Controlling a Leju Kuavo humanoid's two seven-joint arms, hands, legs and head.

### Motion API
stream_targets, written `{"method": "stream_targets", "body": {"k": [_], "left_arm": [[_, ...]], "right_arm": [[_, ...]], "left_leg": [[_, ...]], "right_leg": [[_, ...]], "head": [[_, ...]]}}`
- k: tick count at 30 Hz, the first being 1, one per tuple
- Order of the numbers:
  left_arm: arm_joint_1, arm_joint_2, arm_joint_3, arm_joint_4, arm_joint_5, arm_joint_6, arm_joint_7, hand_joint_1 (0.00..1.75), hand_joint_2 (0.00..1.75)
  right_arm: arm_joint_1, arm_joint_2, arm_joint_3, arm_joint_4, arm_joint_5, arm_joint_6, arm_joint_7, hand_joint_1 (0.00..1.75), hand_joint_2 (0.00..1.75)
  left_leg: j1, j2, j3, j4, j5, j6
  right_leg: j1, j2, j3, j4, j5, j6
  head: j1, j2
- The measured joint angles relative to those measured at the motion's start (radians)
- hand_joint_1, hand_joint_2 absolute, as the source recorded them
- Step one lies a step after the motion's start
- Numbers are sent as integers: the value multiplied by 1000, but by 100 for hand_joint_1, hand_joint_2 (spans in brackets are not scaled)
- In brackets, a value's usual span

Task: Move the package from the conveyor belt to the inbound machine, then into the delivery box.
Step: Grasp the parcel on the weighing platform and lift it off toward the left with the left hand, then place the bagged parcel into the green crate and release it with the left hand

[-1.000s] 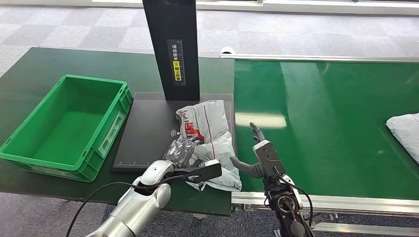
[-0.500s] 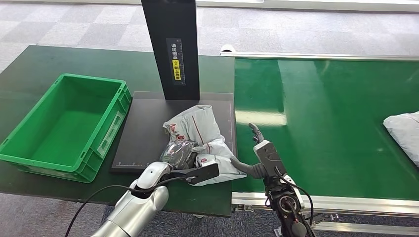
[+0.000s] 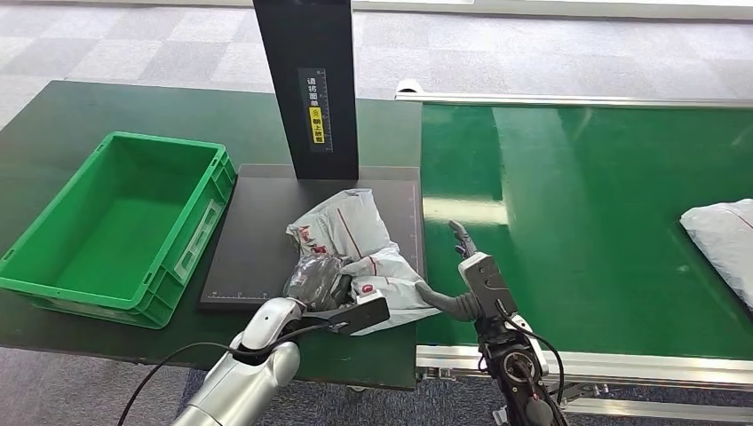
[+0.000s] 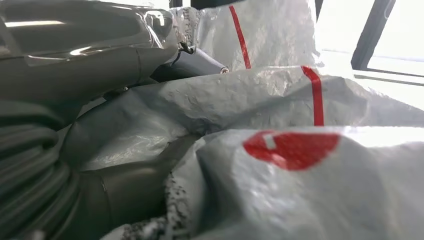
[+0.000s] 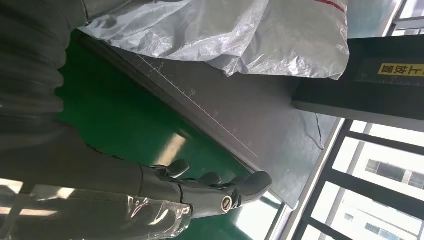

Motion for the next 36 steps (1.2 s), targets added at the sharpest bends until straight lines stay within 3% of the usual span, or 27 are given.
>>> {"method": "stream_targets", "body": {"k": [6,11,20,23,28,33,36], "left_arm": [[47,4,34,-52,122,194,-93,175,175],[86,4,95,-141,230,401,-326,175,175],[112,9,155,-220,243,417,-359,175,175],[122,-3,192,-247,213,417,-430,175,175],[144,-54,352,-366,168,419,-636,175,175],[152,-79,484,-583,93,420,-660,175,175],[145,-85,569,-703,-41,420,-662,175,175]], "right_arm": [[2,-5,0,-1,-16,-6,-11,0,175],[14,-6,0,-4,-28,-28,-24,0,175],[25,-9,0,-8,-33,-33,-29,0,175],[27,-9,0,-9,-35,-37,-30,0,175],[34,-13,0,-9,-49,-51,-40,0,175],[44,-22,0,-8,-65,-65,-55,0,175],[52,-27,0,-9,-70,-73,-61,0,175]], "left_leg": [[0,0,-3,0,0,0],[0,0,-4,0,0,0],[0,0,-4,0,0,0],[0,0,-4,0,0,0],[0,1,-5,0,0,0],[0,1,-5,0,0,0],[0,1,-5,0,0,0]], "right_leg": [[0,0,-3,0,0,0],[0,0,-4,0,0,0],[0,0,-4,0,0,0],[0,0,-4,0,0,0],[0,1,-5,0,0,0],[0,1,-6,0,0,0],[0,1,-5,0,0,0]], "head": [[0,0],[0,0],[0,0],[0,0],[0,0],[0,0],[0,0]]}}
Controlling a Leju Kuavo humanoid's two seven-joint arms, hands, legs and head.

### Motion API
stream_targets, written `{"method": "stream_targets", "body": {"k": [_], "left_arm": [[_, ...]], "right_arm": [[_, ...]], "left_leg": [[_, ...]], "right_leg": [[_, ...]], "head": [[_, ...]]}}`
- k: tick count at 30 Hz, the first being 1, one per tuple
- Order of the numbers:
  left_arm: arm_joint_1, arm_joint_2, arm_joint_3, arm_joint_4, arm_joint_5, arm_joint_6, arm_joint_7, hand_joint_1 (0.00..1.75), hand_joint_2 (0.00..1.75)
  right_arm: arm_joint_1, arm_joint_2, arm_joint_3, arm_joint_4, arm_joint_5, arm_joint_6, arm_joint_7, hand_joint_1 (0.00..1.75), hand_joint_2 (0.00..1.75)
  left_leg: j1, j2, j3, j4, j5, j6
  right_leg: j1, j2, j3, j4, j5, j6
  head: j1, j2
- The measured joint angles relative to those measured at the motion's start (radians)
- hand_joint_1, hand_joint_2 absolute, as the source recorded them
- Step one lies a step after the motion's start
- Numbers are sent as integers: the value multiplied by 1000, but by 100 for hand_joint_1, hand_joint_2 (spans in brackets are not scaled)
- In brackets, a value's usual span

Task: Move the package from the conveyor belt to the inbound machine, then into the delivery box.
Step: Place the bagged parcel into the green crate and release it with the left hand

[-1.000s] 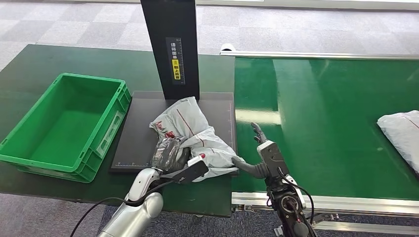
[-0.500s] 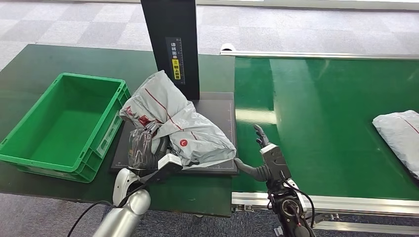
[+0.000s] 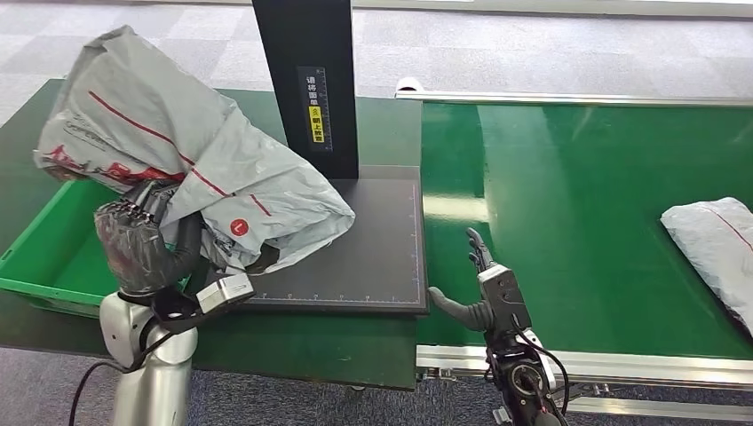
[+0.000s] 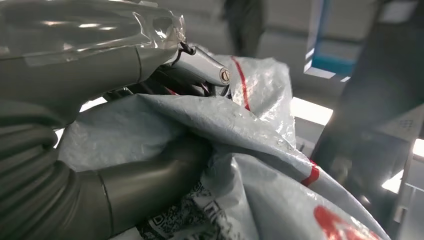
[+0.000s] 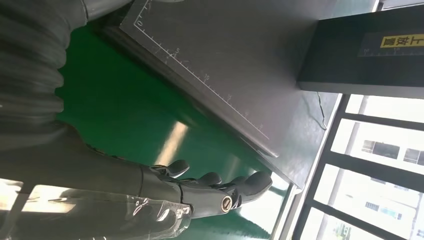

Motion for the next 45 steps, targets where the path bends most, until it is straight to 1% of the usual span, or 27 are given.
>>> {"method": "stream_targets", "body": {"k": [3,7,11,16,18,19,20,21,22,23,24,25,26,28,31,35,42,43,45], "left_arm": [[-25,0,136,-91,-123,0,-2,175,175],[-51,8,305,-158,-161,0,-2,175,175],[-71,17,452,-174,-181,0,-2,175,175],[-87,29,595,-144,-222,0,-1,175,175],[-90,31,640,-116,-263,0,32,175,175],[-89,33,654,-93,-298,0,81,175,175],[-85,39,659,-60,-339,0,162,175,175],[-77,52,655,-17,-374,-1,268,175,175],[-66,70,637,36,-398,-7,392,175,175],[-53,94,605,97,-408,-25,523,175,175],[-39,120,564,156,-410,-53,635,175,175],[-26,144,520,210,-410,-86,721,175,175],[-13,164,478,256,-410,-118,777,175,175],[4,193,414,319,-409,-146,814,175,175],[8,226,357,374,-409,-154,825,175,175],[8,258,316,407,-409,-168,832,175,175],[2,295,269,427,-411,-247,843,175,175],[0,299,263,431,-411,-252,848,168,175],[-2,309,249,440,-411,-251,865,81,175]], "right_arm": [[13,-5,0,-3,0,-2,-2,0,175],[23,-11,0,-10,0,-2,-2,0,175],[26,-15,0,-16,-2,-5,5,0,175],[31,-26,4,-30,-19,-22,15,0,175],[34,-27,4,-36,-13,-23,19,0,175],[37,-27,4,-40,-7,-22,24,0,175],[39,-27,3,-44,0,-20,28,0,175],[41,-27,3,-48,8,-17,31,0,175],[43,-27,3,-52,15,-13,32,0,175],[43,-26,1,-55,24,-7,33,0,175],[43,-26,0,-56,33,1,33,0,175],[42,-25,-2,-57,42,10,33,0,175],[40,-23,-5,-58,49,19,32,0,175],[36,-19,-10,-58,57,28,32,0,175],[33,-15,-16,-58,60,33,32,0,175],[32,-13,-17,-58,64,36,31,0,175],[28,-13,-25,-58,70,46,31,0,175],[28,-13,-26,-58,71,48,31,0,175],[28,-13,-28,-61,72,52,31,0,175]], "left_leg": [[0,1,0,0,0,0],[0,0,0,0,0,0],[0,1,0,0,0,0],[0,1,0,0,0,0],[0,1,0,0,0,0],[0,1,0,0,0,0],[0,1,0,0,0,0],[-1,1,0,0,0,0],[0,1,1,0,0,0],[0,1,1,0,0,0],[0,1,1,0,0,0],[0,1,0,0,0,-1],[0,0,0,0,0,-1],[1,0,0,0,0,0],[0,0,1,0,0,0],[-1,-1,1,0,0,0],[-1,-2,6,0,0,0],[-1,-3,7,0,0,0],[-1,-3,8,0,0,0]], "right_leg": [[0,1,0,0,0,0],[0,1,0,0,0,0],[0,1,0,0,0,0],[0,1,-1,0,0,0],[0,1,-1,0,0,0],[0,1,-1,0,0,0],[0,1,-1,0,0,0],[0,1,-1,0,0,0],[0,2,-1,0,0,0],[0,2,-2,0,0,0],[0,2,-2,0,0,0],[1,2,-1,0,0,0],[1,2,-1,0,0,0],[1,2,0,0,0,0],[-1,2,0,0,0,0],[-1,0,1,0,0,0],[-1,-1,6,0,-1,0],[-1,-1,7,0,-1,-1],[-1,-1,9,0,-1,-1]], "head": [[0,0],[0,0],[0,0],[0,0],[0,0],[0,0],[0,0],[0,0],[0,0],[0,0],[0,0],[0,0],[0,0],[0,0],[0,0],[0,0],[0,0],[0,0],[0,0]]}}
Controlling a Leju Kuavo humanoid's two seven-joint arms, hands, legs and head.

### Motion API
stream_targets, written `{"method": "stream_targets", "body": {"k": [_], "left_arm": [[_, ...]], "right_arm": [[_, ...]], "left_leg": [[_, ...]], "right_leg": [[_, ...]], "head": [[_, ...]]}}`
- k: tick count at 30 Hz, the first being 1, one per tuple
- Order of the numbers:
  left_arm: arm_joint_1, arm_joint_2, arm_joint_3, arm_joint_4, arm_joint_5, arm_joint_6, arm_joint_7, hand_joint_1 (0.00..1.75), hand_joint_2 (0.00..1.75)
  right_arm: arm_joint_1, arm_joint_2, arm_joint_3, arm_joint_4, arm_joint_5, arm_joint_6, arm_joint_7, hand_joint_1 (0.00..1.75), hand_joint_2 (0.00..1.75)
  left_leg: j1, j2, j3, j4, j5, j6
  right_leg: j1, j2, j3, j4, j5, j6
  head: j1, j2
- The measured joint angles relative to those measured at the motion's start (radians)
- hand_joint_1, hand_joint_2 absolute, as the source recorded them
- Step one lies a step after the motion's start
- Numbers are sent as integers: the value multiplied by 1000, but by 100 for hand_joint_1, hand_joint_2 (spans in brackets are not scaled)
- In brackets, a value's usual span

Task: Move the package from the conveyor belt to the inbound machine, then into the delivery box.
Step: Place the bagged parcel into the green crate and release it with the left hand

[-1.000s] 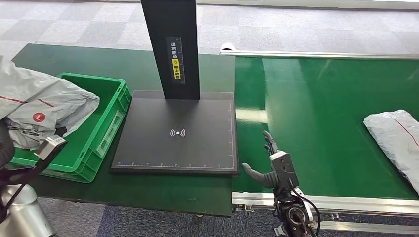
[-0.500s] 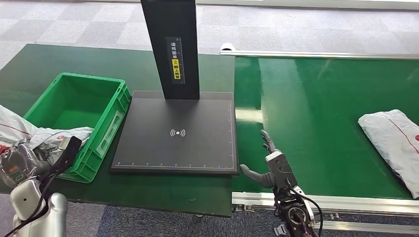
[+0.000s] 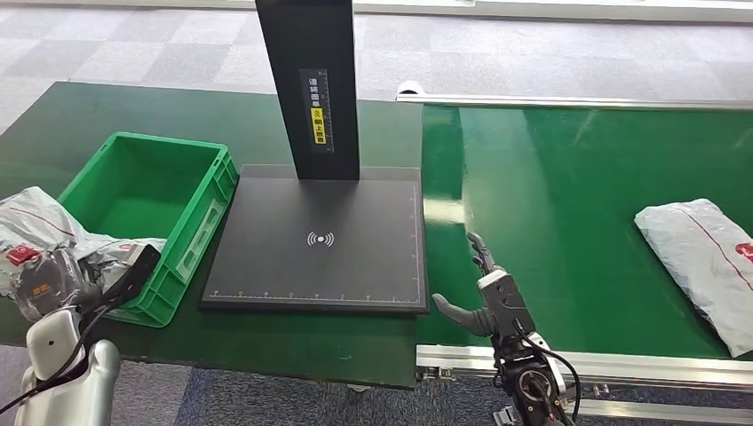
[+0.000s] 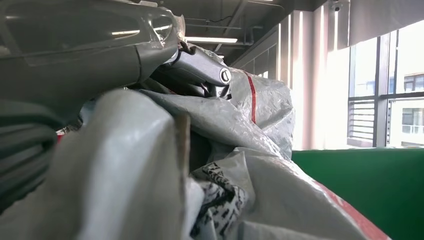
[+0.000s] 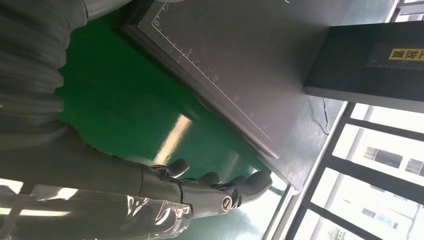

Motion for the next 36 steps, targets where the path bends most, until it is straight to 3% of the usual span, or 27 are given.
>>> {"method": "stream_targets", "body": {"k": [2,8,17,25,28,31,36], "left_arm": [[0,11,-15,6,0,18,18,1,175],[20,29,-44,12,0,226,28,0,175],[27,41,-60,-3,0,249,21,0,175],[91,68,-94,-231,0,254,-46,0,175],[107,84,-95,-313,0,254,-100,0,175],[114,83,-83,-389,0,254,-208,0,175],[106,18,-46,-530,0,254,-366,0,175]], "right_arm": [[0,0,-3,-4,2,2,0,0,175],[0,0,-4,-9,7,4,0,0,175],[0,0,-4,-14,7,4,0,0,175],[1,-2,-4,-14,-3,0,-4,0,175],[1,-4,-4,-14,-8,-1,-10,0,175],[0,-8,-3,-13,-17,-6,-18,0,175],[0,-11,-3,-12,-26,-15,-25,0,175]], "left_leg": [[0,0,1,0,0,0],[0,2,0,0,1,0],[0,4,-4,0,-1,0],[0,4,-6,0,-1,0],[1,4,-6,0,-1,0],[1,4,-7,0,-1,0],[0,4,-7,0,-1,0]], "right_leg": [[0,0,1,0,0,0],[0,1,0,0,0,0],[0,2,-5,0,0,0],[0,2,-7,0,0,0],[1,2,-8,0,0,0],[1,2,-8,0,0,0],[0,2,-8,0,0,0]], "head": [[0,0],[0,0],[0,0],[0,0],[0,0],[0,0],[0,0]]}}
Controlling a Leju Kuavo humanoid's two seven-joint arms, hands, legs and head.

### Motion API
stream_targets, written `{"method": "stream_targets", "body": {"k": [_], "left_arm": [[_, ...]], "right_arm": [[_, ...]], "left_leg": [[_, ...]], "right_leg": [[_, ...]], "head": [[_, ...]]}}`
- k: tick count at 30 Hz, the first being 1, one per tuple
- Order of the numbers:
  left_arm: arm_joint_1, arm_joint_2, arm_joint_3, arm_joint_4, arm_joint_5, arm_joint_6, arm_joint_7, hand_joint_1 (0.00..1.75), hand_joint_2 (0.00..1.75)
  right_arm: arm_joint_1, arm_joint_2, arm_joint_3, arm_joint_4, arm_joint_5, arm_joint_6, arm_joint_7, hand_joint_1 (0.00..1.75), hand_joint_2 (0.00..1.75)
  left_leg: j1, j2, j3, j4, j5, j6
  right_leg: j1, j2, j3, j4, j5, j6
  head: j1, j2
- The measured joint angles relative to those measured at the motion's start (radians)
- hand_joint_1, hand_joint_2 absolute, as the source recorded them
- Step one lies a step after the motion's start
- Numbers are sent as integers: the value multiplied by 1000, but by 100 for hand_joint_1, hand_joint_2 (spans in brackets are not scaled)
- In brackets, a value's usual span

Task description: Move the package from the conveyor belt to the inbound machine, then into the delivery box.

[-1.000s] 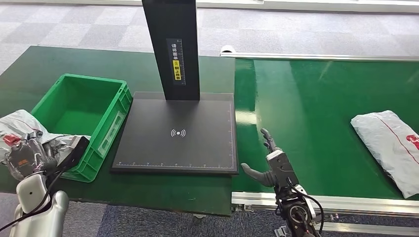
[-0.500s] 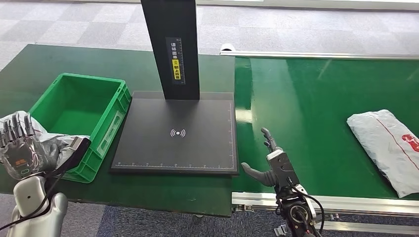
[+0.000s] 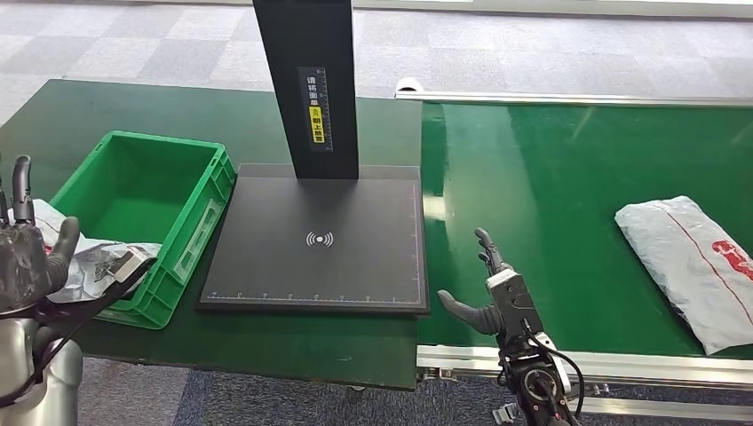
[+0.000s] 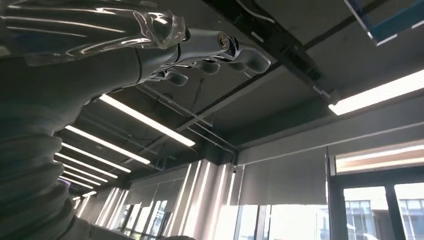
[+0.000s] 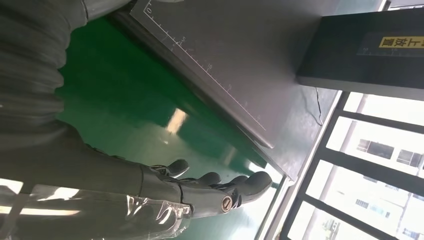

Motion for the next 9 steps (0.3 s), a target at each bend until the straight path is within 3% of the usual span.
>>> {"method": "stream_targets", "body": {"k": [6,9], "left_arm": [[-2,-70,-15,-143,6,0,-85,0,175],[-9,-124,-14,-160,87,0,-233,0,175]], "right_arm": [[-4,0,1,10,-7,-8,-24,0,175],[-9,0,2,17,-13,-12,-41,0,175]], "left_leg": [[0,0,0,0,0,0],[0,-2,-1,0,0,0]], "right_leg": [[0,0,0,0,0,0],[0,-1,0,0,0,0]], "head": [[0,0],[0,0]]}}
